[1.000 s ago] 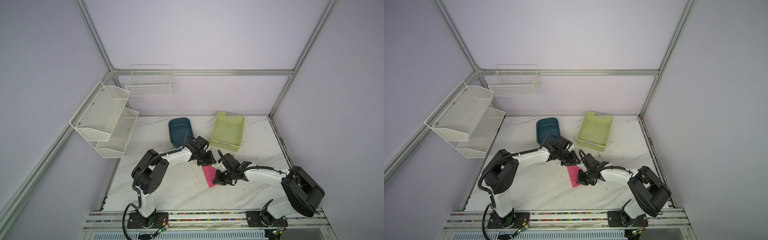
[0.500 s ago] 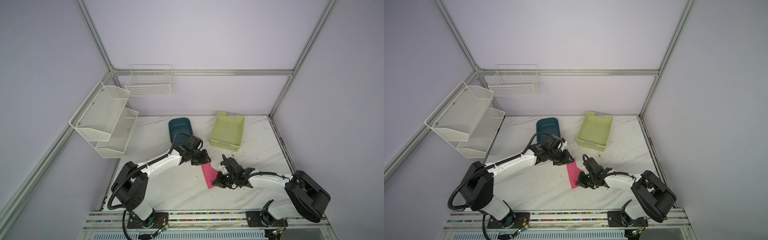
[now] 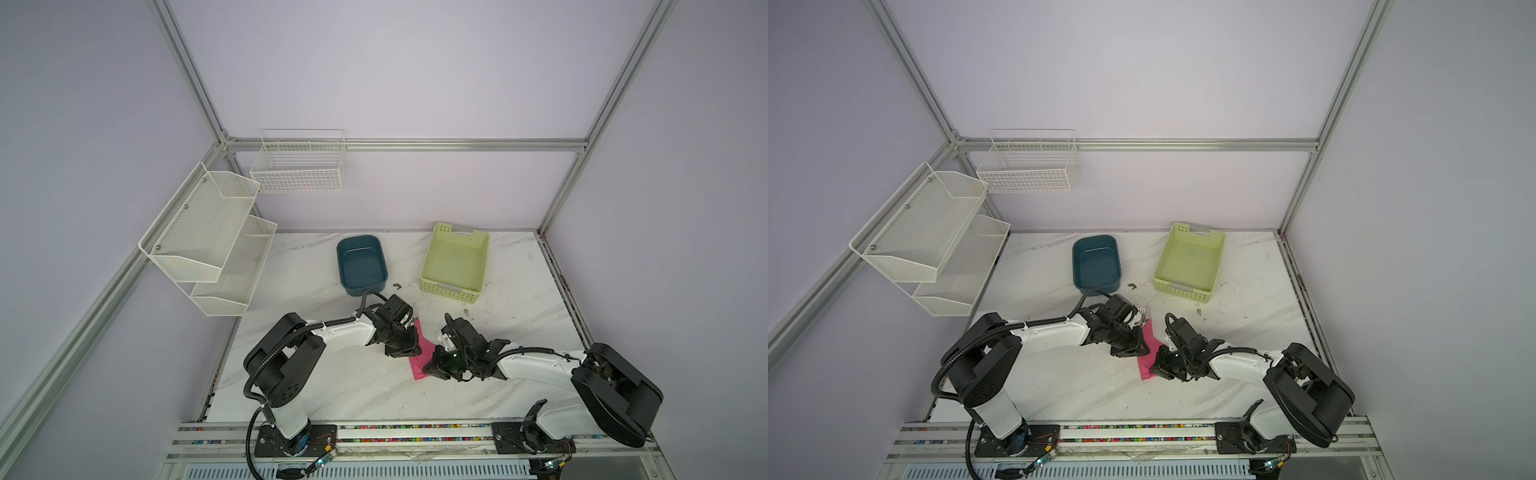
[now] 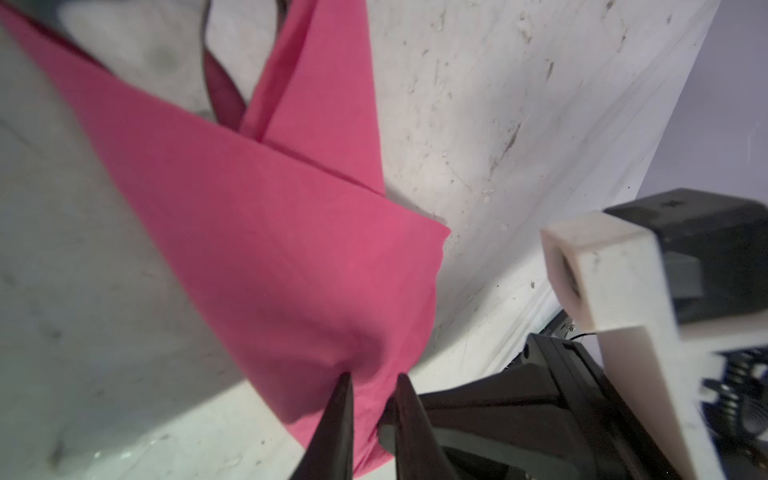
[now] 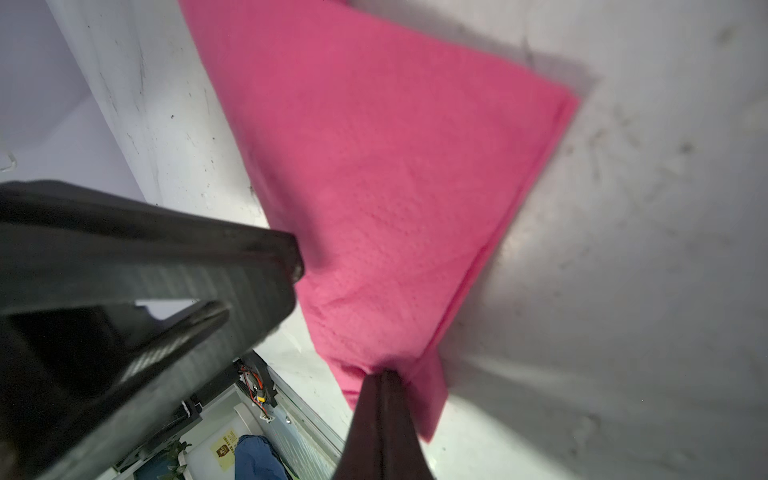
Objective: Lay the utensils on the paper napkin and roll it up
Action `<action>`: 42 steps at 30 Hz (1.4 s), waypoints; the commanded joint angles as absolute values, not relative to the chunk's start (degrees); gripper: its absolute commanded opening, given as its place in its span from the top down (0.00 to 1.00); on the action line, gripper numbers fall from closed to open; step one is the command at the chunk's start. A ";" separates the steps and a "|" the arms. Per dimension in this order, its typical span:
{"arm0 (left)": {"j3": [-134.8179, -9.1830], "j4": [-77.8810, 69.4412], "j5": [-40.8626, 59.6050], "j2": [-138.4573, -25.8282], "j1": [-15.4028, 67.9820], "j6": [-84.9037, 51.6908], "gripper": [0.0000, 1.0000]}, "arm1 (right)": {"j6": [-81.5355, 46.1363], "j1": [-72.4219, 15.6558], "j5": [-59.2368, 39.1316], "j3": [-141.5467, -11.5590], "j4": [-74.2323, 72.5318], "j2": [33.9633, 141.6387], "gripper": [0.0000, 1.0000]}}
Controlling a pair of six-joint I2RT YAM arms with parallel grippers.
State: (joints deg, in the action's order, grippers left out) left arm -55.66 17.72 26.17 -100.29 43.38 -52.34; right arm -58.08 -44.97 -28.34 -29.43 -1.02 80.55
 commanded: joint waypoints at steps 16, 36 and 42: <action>-53.43 16.96 26.89 -101.51 43.37 -52.56 0.82 | -51.46 -35.89 -30.45 -32.72 8.22 75.23 0.60; -53.35 17.30 25.93 -100.60 43.40 -53.00 0.82 | -55.75 -32.87 -43.86 -24.02 -13.59 85.14 0.38; -53.34 17.29 25.97 -100.46 43.40 -52.91 0.82 | -57.77 -32.09 -44.56 -23.12 -17.20 84.71 0.44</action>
State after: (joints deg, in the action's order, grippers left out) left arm -55.57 16.34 27.31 -100.92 43.20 -52.93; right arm -55.13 -32.60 -44.53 -24.53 -14.66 83.99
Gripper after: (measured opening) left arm 0.183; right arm 0.568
